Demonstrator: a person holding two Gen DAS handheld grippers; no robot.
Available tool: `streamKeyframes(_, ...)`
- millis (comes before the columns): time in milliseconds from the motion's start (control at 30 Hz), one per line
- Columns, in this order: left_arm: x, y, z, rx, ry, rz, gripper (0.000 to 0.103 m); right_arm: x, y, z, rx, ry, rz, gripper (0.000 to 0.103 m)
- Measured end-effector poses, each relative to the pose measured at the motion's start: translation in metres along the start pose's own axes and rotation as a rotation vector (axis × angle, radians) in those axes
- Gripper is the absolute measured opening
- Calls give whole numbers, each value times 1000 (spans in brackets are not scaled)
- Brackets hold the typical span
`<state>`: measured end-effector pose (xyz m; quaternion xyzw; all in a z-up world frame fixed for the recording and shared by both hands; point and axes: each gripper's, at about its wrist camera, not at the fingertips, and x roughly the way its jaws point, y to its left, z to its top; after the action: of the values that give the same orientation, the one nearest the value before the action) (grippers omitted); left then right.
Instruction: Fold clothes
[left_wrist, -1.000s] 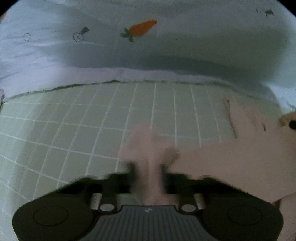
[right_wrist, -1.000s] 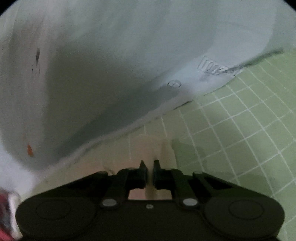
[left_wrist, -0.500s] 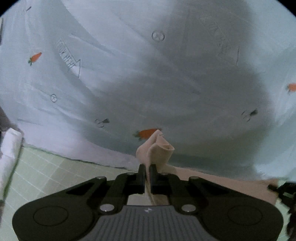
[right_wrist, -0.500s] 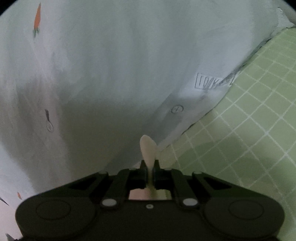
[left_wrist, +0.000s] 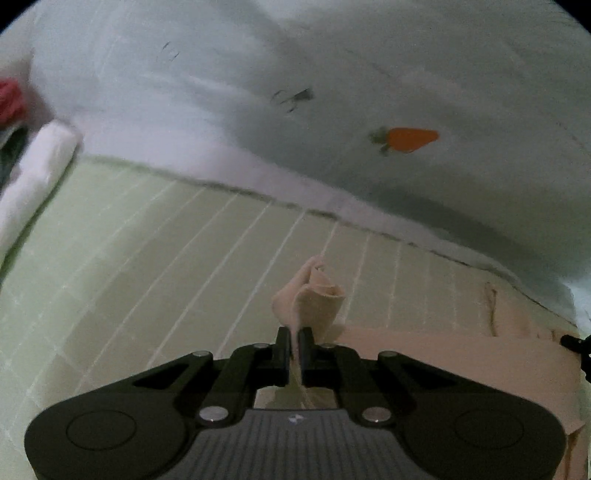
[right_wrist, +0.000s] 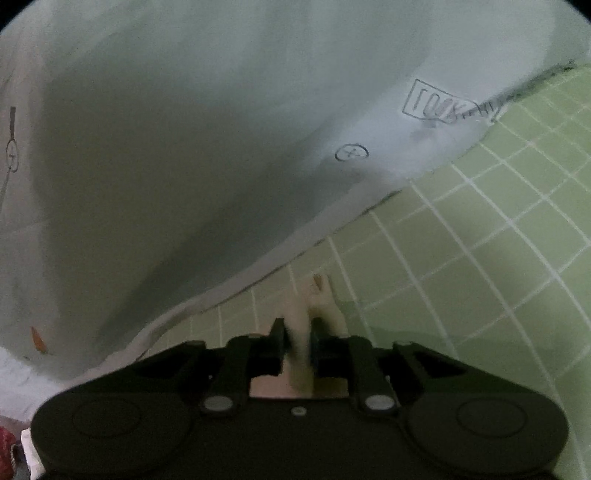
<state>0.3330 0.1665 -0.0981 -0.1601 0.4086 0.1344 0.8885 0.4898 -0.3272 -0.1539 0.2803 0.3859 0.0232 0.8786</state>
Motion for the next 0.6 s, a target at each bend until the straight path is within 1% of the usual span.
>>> streamKeyframes(33,0,5,-2,-4,-2,27,6,1,1,1,-4,-4,0,27)
streamKeyframes(67,-1,12,-3,-16,0,34,6,-2,2,3,-8,-14,-6,35)
streamKeyframes(100,-3,20,-4,-43,3,34,8,-7,3,4,-17,-25,-22,39)
streamKeyframes(133,-5,28,-4,-71,7,32,8,-11,4,4,-25,-37,-38,49)
streamKeyframes(167,-7,35,-5,-89,12,46,8,-16,5,4,-34,-49,-54,60)
streamKeyframes(200,-9,42,-6,-105,17,63,8,-21,6,5,-42,-60,-70,69)
streamKeyframes(267,-16,55,-8,-115,4,123,7,-36,8,0,-76,-84,-102,74)
streamKeyframes(300,-19,62,-10,-122,2,140,7,-43,11,-3,-89,-91,-113,76)
streamKeyframes(367,-24,80,-12,-176,11,144,7,-62,16,-12,-117,-100,-137,82)
streamKeyframes(400,-26,87,-13,-206,14,137,9,-71,17,-21,-133,-107,-151,85)
streamKeyframes(433,-27,91,-13,-220,18,126,12,-80,17,-30,-149,-114,-165,91)
streamKeyframes(467,-28,94,-14,-230,22,114,24,-89,17,-39,-165,-121,-180,99)
streamKeyframes(500,-29,97,-14,-241,27,103,36,-99,18,-48,-181,-128,-194,102)
streamKeyframes(533,-29,96,-14,-236,27,93,39,-109,20,-60,-199,-139,-220,102)
streamKeyframes(600,-28,89,-13,-199,33,75,44,-120,23,-79,-232,-129,-262,102)
